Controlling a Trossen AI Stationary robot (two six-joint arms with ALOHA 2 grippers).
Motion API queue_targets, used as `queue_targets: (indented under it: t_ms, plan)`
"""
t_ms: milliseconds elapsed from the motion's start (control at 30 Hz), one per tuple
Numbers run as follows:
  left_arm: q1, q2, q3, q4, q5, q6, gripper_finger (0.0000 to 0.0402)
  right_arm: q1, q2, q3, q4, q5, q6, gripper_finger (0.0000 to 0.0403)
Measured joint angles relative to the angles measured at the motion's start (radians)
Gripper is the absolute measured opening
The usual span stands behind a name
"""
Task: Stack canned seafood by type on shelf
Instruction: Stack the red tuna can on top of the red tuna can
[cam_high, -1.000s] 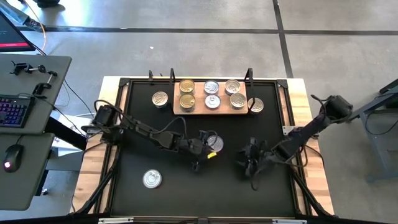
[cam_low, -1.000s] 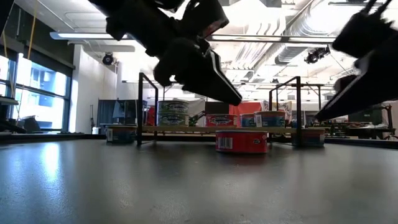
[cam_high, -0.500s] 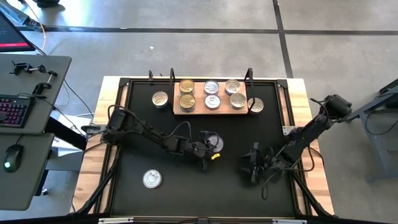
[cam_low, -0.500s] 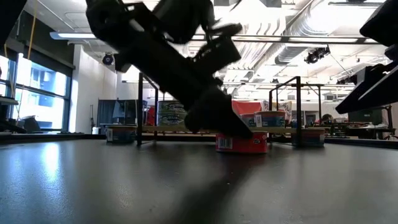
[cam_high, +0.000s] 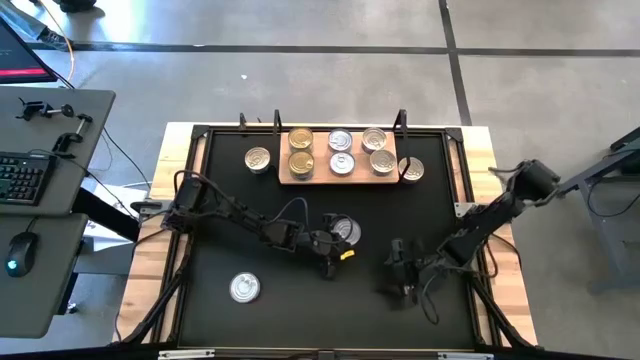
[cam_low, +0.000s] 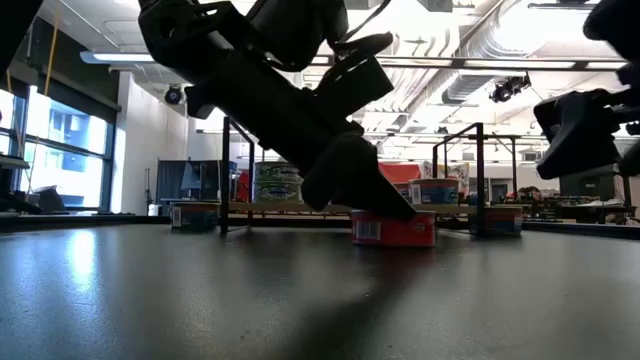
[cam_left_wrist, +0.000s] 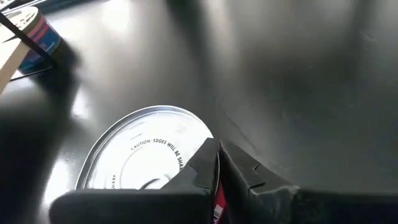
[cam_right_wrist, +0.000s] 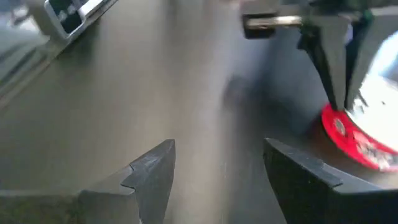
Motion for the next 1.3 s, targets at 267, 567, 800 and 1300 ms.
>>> queue_targets:
  t_ms: [267, 567, 800, 1300]
  plan:
    - [-0.059, -0.061, -0.018, -0.046, -0.063, -0.030, 0.0001, -0.034, 0.180, 0.088, 0.071, 0.080, -0.155, 0.0236]
    - [-0.128, -0.179, -0.035, -0.106, -0.188, -0.010, 0.0000, -0.080, 0.328, 0.254, 0.026, 0.170, -0.390, 0.0236]
    - [-0.152, -0.183, -0.034, -0.131, -0.215, -0.054, 0.0000, -0.044, 0.321, 0.395, -0.319, 0.420, -0.370, 0.0236]
    - [-0.165, -0.183, -0.034, -0.120, -0.217, -0.071, 0.0000, -0.215, 0.306, 0.473, -0.493, 0.332, -0.448, 0.0299]
